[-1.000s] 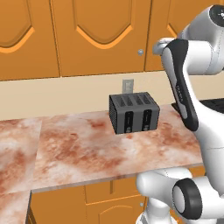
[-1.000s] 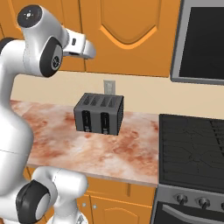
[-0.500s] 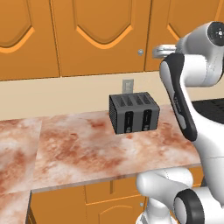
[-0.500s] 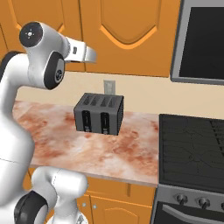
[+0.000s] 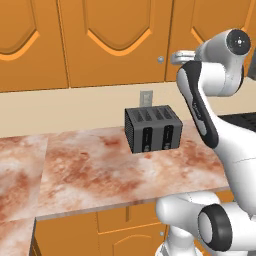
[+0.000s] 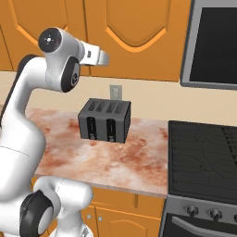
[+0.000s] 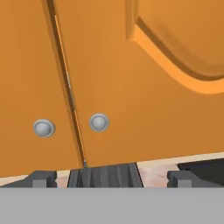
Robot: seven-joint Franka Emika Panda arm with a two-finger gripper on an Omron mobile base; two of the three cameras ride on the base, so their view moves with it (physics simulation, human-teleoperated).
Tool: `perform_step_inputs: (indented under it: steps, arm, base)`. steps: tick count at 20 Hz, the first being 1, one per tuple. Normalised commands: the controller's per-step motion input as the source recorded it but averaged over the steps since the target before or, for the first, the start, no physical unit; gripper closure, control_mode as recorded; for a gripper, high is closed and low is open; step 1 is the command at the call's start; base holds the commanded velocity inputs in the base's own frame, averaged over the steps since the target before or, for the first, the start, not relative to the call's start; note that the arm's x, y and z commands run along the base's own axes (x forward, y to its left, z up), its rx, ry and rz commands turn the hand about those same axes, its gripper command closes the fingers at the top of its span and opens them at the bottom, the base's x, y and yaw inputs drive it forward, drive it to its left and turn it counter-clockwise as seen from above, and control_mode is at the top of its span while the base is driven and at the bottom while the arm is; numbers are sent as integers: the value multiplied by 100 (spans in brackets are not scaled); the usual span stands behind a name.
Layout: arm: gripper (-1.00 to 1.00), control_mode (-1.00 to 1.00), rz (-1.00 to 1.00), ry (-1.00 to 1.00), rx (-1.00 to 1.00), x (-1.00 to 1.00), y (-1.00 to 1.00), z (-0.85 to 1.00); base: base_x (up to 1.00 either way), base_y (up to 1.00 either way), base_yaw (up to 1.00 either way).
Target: Move the bowls from the cabinet to the plates on the dining table.
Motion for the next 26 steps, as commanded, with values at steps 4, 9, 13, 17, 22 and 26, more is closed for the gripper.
perform_step_inputs:
  steps: [4, 9, 13, 17, 22, 26]
  arm:
    - [-100, -100, 0, 0, 3, 43, 0, 0]
    - [-100, -100, 0, 0, 0, 38, 0, -5]
    - [-100, -100, 0, 0, 0, 35, 0, -9]
    - [-100, -100, 0, 0, 0, 32, 0, -14]
    - [-100, -100, 0, 0, 0, 33, 0, -8]
    - [-100, -100, 0, 0, 0, 35, 0, 0]
  base:
    - [0, 0, 0]
    - [0, 0, 0]
    - [0, 0, 0]
    - [0, 0, 0]
    - [0, 0, 0]
    - [0, 0, 0]
